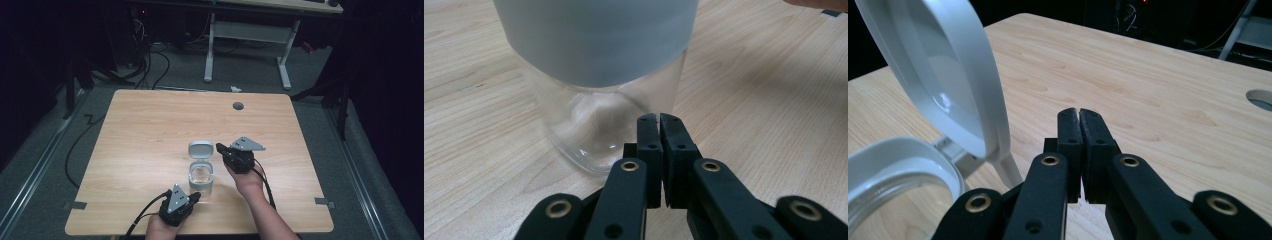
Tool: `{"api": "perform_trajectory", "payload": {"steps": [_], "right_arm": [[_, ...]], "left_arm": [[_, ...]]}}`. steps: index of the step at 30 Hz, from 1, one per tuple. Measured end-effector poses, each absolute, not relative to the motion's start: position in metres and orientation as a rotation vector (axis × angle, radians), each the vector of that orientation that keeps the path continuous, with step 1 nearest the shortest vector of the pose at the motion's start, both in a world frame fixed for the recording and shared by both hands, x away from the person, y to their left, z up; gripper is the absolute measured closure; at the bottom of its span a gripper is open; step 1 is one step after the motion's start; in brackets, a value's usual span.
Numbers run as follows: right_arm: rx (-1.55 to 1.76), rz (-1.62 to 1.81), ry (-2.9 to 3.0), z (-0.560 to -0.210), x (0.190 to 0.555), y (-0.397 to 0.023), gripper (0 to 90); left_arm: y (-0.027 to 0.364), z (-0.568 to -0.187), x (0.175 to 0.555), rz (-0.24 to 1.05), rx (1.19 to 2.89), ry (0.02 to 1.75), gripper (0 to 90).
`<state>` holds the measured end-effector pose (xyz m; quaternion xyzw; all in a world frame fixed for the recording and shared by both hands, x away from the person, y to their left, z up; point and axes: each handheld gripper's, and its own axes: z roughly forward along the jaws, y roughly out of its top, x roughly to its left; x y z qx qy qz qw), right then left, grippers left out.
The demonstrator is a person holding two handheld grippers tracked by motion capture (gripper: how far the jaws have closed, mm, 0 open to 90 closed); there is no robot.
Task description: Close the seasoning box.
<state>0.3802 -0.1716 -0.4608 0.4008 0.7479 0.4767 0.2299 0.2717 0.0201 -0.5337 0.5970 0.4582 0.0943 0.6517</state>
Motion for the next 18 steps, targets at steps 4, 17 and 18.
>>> {"api": "perform_trajectory", "payload": {"steps": [4, 17, 18], "right_arm": [[1.095, 1.329, 2.048, -0.454, 0.382, -0.170, 88.8], [1.023, 1.362, 2.055, -0.440, 0.374, -0.159, 88.9], [1.015, 1.368, 2.057, -0.439, 0.373, -0.159, 88.9]], "left_arm": [[0.022, -0.533, 0.273, 0.199, 1.336, 1.051, 87.7], [0.021, -0.533, 0.271, 0.206, 1.345, 1.042, 87.7], [0.021, -0.533, 0.271, 0.208, 1.348, 1.042, 87.7]]}}
